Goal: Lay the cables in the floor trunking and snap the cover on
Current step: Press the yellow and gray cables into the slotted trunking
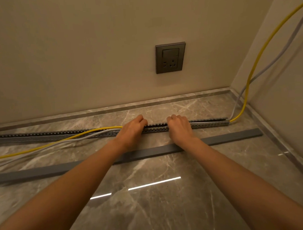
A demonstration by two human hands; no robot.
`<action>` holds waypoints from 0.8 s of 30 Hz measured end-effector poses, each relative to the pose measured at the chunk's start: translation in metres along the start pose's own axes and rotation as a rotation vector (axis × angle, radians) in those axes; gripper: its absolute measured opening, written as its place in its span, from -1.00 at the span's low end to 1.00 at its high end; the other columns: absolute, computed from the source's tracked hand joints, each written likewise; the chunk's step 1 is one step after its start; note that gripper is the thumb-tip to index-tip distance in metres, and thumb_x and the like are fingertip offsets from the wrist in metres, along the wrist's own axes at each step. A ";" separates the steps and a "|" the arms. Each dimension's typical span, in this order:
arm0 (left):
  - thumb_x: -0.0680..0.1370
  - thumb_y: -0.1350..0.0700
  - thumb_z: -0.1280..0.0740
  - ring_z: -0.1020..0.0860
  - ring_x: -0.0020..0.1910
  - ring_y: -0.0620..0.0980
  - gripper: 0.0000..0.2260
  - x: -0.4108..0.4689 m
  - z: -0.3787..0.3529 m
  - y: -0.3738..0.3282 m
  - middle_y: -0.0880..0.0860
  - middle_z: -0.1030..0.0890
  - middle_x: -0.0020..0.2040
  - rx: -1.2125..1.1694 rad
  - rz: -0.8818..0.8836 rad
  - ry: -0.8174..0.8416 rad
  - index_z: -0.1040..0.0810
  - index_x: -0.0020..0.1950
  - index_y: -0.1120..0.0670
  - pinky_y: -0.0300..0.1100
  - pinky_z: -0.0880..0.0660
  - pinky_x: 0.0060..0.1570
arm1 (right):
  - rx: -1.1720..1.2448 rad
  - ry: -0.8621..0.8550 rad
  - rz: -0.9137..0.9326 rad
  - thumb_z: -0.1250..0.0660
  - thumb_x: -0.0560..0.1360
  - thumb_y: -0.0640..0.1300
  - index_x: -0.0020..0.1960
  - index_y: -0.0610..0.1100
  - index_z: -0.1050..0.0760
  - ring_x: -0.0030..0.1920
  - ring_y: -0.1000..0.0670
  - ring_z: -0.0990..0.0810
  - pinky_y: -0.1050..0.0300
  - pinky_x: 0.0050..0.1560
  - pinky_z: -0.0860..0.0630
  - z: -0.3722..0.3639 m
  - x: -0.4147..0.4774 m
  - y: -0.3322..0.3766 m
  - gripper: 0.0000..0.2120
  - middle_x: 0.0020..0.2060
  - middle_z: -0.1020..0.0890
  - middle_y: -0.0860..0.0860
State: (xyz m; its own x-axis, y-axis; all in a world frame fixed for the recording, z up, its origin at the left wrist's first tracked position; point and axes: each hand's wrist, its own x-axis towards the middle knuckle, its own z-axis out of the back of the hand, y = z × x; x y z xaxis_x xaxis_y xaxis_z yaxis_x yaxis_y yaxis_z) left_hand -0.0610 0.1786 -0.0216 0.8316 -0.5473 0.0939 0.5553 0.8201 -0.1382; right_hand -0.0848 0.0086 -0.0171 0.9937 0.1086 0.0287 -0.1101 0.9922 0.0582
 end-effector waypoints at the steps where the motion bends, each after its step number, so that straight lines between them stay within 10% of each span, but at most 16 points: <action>1: 0.47 0.39 -0.31 -0.58 -0.11 0.29 -0.83 -0.004 0.001 0.007 0.30 -0.56 0.02 -0.013 0.001 -0.018 -0.55 0.04 0.32 0.07 -0.54 -0.19 | 0.012 -0.006 -0.008 -0.17 0.49 -0.41 0.17 -0.28 -0.45 0.18 -0.20 -0.49 -0.01 0.19 -0.39 -0.001 0.000 0.002 -0.73 0.16 -0.54 -0.20; 6: 0.50 0.25 -0.37 -0.54 0.10 0.26 -0.75 -0.021 0.018 0.046 0.26 -0.57 0.12 0.000 0.180 -0.032 -0.54 0.16 0.28 0.05 -0.51 0.03 | 0.005 -0.127 0.003 -0.32 0.42 -0.41 -0.04 -0.33 -0.59 0.02 -0.24 -0.54 -0.05 0.03 -0.48 -0.005 0.000 0.019 -0.86 -0.02 -0.60 -0.23; 12: 0.53 0.12 -0.35 -0.49 0.17 0.18 -0.73 -0.041 0.037 0.087 0.21 -0.54 0.19 -0.005 0.391 0.090 -0.54 0.18 0.21 -0.01 -0.44 0.10 | 0.090 -0.032 0.128 -0.20 0.53 -0.33 0.17 -0.27 -0.47 0.21 -0.19 -0.43 -0.02 0.21 -0.35 -0.001 0.018 0.073 -0.77 0.18 -0.49 -0.18; 24: 0.52 0.10 -0.36 -0.48 0.13 0.17 -0.77 -0.044 0.038 0.114 0.20 -0.49 0.18 0.005 0.296 0.228 -0.54 0.10 0.21 0.01 -0.46 0.12 | 0.225 -0.025 0.061 -0.20 0.54 -0.33 0.14 -0.24 -0.47 0.17 -0.16 -0.46 -0.02 0.12 -0.44 -0.007 0.033 0.138 -0.81 0.15 -0.51 -0.17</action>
State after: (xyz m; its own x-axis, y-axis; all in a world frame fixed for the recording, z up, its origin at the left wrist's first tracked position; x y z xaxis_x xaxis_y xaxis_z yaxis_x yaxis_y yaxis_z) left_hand -0.0342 0.3027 -0.0038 0.9352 -0.3095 -0.1719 0.2916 0.9488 -0.1217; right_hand -0.0671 0.1496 -0.0154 0.9844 0.1640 0.0635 -0.1752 0.9448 0.2767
